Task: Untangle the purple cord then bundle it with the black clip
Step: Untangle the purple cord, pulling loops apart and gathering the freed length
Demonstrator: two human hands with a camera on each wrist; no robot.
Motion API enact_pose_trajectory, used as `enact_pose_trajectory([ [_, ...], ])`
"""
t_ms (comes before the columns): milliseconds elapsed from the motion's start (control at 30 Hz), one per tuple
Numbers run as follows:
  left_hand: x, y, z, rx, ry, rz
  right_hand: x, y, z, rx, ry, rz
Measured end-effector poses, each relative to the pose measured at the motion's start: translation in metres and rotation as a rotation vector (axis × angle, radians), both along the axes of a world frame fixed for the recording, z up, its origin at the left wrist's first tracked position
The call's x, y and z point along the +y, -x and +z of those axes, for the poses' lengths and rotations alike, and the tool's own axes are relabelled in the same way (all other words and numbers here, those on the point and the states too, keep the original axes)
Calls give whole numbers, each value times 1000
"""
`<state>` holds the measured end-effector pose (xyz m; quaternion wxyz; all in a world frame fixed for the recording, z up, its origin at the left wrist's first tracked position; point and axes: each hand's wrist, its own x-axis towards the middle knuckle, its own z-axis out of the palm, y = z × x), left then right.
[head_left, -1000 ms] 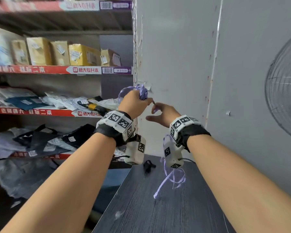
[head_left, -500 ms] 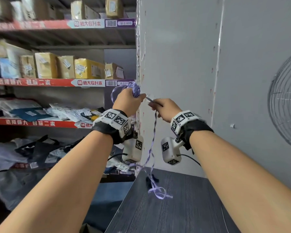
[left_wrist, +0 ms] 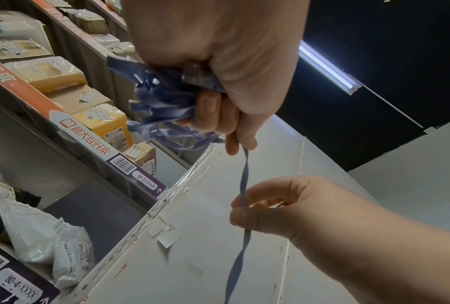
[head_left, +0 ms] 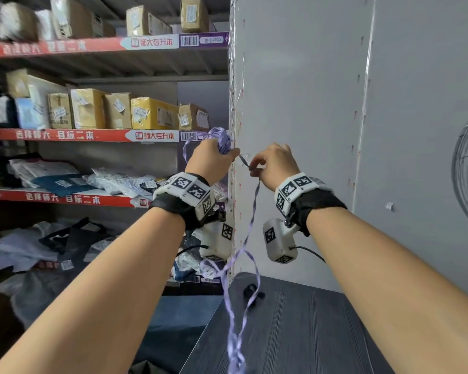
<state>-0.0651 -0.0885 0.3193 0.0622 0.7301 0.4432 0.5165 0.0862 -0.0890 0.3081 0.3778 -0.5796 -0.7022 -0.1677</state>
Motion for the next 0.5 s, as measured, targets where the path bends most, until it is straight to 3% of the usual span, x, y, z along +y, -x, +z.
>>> enact_pose_trajectory([
  [67,0,0,-2,-19,-18,-8,-2,-1,2,1,10,35],
  [500,21,-13,-19,-25,9,-2,5,-13,-20,482,184,267],
])
